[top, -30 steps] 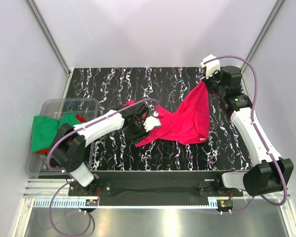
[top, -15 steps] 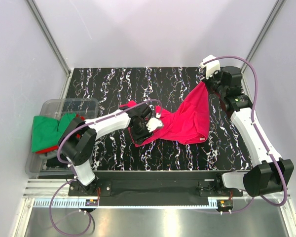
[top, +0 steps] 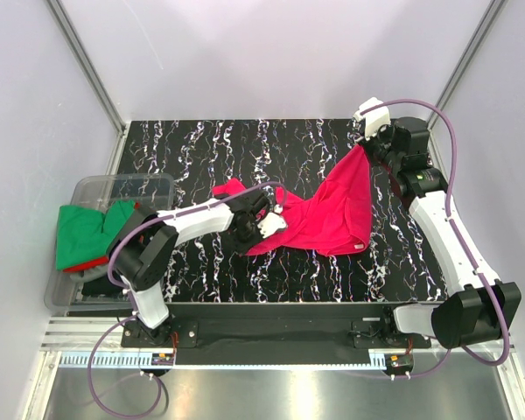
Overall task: Fold and stack the t-shirts
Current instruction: Flatten the tshirt out
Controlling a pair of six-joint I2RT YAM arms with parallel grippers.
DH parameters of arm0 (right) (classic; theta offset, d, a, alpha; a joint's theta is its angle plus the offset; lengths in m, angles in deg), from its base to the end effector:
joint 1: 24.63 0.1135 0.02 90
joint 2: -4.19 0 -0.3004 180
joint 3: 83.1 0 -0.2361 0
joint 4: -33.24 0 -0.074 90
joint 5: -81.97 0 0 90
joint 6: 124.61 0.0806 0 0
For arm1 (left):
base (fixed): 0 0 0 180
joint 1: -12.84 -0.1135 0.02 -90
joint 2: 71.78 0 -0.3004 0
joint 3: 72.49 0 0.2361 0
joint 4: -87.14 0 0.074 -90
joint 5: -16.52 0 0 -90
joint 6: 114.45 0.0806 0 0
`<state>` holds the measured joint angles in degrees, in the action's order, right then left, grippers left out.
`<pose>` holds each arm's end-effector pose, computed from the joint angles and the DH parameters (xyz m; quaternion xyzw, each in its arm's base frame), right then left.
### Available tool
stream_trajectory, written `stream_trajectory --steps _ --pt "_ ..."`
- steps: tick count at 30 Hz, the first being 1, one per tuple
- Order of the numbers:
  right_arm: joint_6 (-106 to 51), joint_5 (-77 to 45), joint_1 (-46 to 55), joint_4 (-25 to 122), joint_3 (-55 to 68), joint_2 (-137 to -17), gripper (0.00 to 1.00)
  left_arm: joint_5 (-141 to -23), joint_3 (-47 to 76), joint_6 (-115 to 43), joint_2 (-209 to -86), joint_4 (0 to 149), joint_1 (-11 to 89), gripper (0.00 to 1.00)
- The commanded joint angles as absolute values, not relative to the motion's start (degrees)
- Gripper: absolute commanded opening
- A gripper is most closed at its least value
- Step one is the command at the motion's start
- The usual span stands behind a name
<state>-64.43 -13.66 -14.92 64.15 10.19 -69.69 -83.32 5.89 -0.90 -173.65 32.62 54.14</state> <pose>0.3076 0.0607 0.4067 -0.3005 0.7511 -0.0633 0.5844 0.2390 -0.2283 0.1633 0.5389 0.8316 -0.1003 0.0897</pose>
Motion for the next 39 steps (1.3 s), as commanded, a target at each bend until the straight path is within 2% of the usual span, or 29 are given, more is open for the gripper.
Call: stream_trajectory --steps 1,4,8,14,20,39 --pt "-65.1 -13.92 -14.96 62.29 9.67 -68.84 0.0 -80.43 4.02 -0.72 -177.07 36.46 54.24 0.0" --pt "-65.01 -12.87 -14.96 62.21 8.54 -68.84 0.0 -80.07 4.28 0.07 -175.68 36.38 54.24 0.0" --pt "-63.26 -9.79 -16.36 61.24 3.88 -68.67 0.0 -76.74 7.35 3.49 -162.54 33.4 52.75 0.0" --pt "-59.83 -4.7 -19.36 60.8 -8.69 -69.28 0.0 -73.57 23.86 12.37 -149.67 28.82 45.29 0.0" --pt "-59.57 -3.99 -19.45 61.68 -13.53 -66.74 0.0 -68.56 37.39 16.86 -147.9 28.38 43.87 0.0" --pt "-69.23 -9.09 -19.45 69.85 -23.37 -51.26 0.0 -66.27 61.05 18.08 -142.8 28.64 45.71 0.0"
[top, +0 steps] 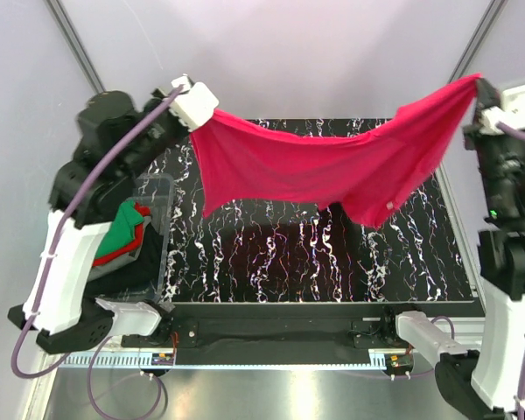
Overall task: Fold and stack the t-shirts
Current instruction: Flatten the tshirt out
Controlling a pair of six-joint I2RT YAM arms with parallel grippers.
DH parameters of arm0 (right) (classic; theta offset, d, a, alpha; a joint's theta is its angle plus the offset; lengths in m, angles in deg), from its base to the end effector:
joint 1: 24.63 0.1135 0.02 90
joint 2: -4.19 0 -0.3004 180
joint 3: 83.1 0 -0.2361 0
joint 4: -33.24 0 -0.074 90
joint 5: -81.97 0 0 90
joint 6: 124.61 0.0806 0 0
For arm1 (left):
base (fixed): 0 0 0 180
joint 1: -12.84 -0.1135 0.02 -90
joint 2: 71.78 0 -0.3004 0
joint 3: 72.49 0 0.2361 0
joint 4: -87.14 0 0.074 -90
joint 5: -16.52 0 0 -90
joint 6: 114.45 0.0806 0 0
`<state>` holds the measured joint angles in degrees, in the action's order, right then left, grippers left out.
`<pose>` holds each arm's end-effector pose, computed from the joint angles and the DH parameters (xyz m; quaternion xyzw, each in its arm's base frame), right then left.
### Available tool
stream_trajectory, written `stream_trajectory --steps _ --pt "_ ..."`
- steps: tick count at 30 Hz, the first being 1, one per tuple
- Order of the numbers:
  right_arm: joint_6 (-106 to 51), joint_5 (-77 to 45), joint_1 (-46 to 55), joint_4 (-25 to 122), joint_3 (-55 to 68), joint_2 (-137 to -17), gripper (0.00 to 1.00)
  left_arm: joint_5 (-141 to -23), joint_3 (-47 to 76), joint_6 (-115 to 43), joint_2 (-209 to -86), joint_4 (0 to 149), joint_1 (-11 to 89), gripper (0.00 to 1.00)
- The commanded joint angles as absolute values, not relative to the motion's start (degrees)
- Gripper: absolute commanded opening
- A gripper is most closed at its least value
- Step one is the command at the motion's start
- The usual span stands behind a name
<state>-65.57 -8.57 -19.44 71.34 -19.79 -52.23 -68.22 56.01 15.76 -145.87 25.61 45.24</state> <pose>0.1136 0.0111 0.6271 -0.1768 0.5292 -0.1825 0.8095 0.1966 -0.1160 0.5753 0.4189 0.6215 0.0793 0.6573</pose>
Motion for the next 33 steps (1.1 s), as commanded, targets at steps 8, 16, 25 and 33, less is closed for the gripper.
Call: stream_trajectory --steps 8,16,25,33 --pt "-74.85 -8.38 -19.45 70.2 -28.56 -49.6 0.0 -66.36 67.38 19.23 -141.39 29.43 45.98 0.0" --pt "-80.13 -7.5 -19.45 63.97 -17.24 -50.3 0.0 -63.9 56.69 20.2 -141.22 30.4 45.54 0.0" --pt "-80.66 -7.06 -19.45 51.77 -0.18 -60.74 0.0 -70.3 32.52 20.37 -146.83 35.05 37.55 0.0" --pt "-82.77 -9.44 -19.71 43.14 0.72 -84.72 0.0 -76.19 34.33 20.73 -168.51 39.19 32.8 0.0"
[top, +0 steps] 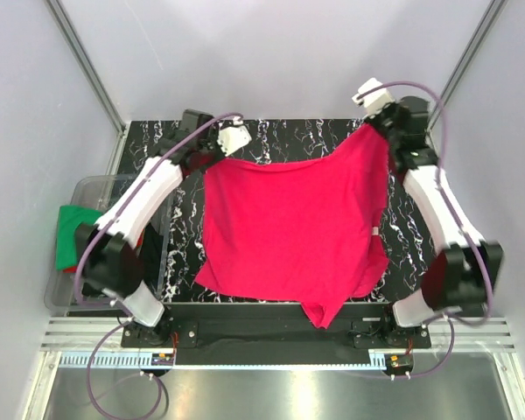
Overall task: Fold and stack the t-shirts
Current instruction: Flatten the tshirt out
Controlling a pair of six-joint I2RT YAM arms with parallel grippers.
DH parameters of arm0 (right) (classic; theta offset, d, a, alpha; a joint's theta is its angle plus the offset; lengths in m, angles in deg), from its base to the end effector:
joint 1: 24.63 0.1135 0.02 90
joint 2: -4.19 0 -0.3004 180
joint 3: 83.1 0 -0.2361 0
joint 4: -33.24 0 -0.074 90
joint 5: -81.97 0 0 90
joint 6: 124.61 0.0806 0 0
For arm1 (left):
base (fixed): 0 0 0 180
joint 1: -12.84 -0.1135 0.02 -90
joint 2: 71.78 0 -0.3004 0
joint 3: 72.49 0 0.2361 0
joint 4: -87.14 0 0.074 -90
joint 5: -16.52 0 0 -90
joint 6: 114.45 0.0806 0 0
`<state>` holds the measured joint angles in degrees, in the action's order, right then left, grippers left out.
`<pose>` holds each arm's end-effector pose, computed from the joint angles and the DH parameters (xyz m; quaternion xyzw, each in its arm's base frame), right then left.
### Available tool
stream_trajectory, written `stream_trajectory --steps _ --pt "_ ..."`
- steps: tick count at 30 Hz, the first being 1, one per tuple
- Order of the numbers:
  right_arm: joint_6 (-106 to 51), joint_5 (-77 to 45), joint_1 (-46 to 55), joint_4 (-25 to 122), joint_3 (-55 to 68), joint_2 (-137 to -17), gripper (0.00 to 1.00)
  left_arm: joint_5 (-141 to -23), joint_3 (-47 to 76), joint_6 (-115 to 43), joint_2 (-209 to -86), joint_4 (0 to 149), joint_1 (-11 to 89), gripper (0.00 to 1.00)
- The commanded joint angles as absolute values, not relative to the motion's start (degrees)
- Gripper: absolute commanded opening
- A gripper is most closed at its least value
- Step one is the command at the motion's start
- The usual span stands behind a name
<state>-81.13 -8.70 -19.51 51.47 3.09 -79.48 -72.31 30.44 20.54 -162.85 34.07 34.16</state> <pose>0.3708 0.0342 0.4319 -0.3324 0.6781 -0.2276 0.6147 0.3480 -0.1341 0.3605 0.4945 0.7647 0.0938 0.4023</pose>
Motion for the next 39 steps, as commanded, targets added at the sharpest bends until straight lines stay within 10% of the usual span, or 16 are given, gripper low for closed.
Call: stream_trajectory --steps 1,12,27,39 --pt "-82.94 -9.09 -19.8 42.61 -0.77 -87.45 0.0 -76.37 36.86 20.38 -170.81 39.63 32.44 0.0" --pt "-80.05 -2.93 -21.29 44.18 -36.11 -108.22 0.0 -74.97 60.88 16.6 -181.31 39.98 31.21 0.0" --pt "-63.69 -10.32 -21.29 64.4 -16.44 -66.14 0.0 -77.0 45.6 12.99 -148.97 37.96 35.68 0.0" --pt "-70.88 -6.02 -21.2 67.92 -30.75 -58.46 0.0 -71.63 50.15 14.83 -139.37 36.03 40.62 0.0"
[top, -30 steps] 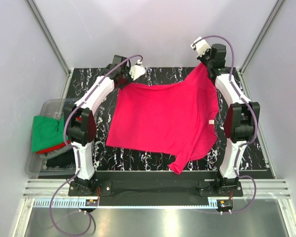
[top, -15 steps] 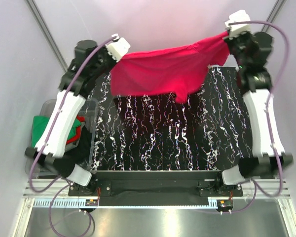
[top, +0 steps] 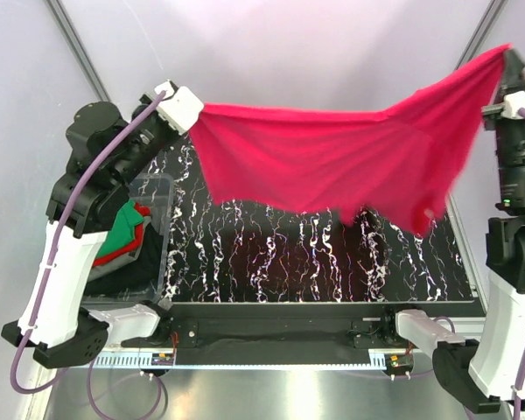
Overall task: Fold and stack the t-shirts
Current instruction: Flatten the tshirt out
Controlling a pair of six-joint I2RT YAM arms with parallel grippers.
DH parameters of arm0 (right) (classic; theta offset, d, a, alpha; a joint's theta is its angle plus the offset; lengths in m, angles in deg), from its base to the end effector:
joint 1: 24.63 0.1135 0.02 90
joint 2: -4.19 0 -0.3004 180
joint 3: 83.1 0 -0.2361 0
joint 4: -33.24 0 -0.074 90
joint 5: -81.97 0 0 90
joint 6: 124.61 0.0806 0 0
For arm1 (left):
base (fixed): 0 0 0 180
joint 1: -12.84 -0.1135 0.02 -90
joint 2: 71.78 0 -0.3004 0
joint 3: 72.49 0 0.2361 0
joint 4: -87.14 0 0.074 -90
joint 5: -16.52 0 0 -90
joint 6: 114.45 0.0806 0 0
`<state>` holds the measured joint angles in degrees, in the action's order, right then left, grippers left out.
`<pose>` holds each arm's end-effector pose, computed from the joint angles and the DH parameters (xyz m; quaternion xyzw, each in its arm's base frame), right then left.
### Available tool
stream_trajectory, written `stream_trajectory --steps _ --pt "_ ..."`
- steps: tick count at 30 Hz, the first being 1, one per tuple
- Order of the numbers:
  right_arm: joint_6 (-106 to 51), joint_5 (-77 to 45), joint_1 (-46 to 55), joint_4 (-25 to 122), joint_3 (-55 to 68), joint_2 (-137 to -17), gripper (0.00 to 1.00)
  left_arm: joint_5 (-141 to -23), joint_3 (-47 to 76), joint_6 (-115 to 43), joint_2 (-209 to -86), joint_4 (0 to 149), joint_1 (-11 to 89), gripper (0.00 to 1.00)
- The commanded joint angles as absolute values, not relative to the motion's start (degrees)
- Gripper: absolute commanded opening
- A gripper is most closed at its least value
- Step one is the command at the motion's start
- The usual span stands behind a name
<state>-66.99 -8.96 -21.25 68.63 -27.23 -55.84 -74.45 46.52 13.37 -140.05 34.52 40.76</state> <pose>0.1084 0.0077 0.6604 -0.1631 0.4829 -0.2114 0.8339 0.1873 -0.1008 0.5703 0.3949 0.6003 0.0539 0.6933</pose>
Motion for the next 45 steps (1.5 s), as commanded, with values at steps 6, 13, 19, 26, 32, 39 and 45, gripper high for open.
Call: stream_trajectory --steps 6,13,19,26,32,39,45 --pt "-78.45 -6.18 -21.29 59.58 -33.57 -65.05 0.0 -69.0 53.07 19.05 -143.76 36.73 40.44 0.0" --pt "-76.27 -7.85 -21.29 53.33 -16.55 -69.11 0.0 -68.9 39.55 18.09 -148.86 36.47 38.24 0.0" --pt "-75.21 -11.89 -21.29 48.5 2.62 -75.16 0.0 -72.85 26.44 17.12 -157.01 37.86 36.84 0.0" --pt "-77.05 -10.76 -21.29 42.43 -0.24 -94.13 0.0 -76.02 35.19 16.86 -175.47 39.37 33.42 0.0" --pt "-78.46 -8.3 -21.38 42.52 -19.75 -111.71 0.0 -73.65 47.24 17.21 -187.44 39.54 31.3 0.0" --pt "-78.55 -6.45 -21.38 43.66 -33.82 -123.49 0.0 -69.96 52.62 17.39 -193.16 40.86 29.98 0.0" --pt "-76.88 -4.96 -21.29 44.19 -42.17 -128.69 0.0 -66.63 52.27 17.21 -193.69 45.16 29.54 0.0"
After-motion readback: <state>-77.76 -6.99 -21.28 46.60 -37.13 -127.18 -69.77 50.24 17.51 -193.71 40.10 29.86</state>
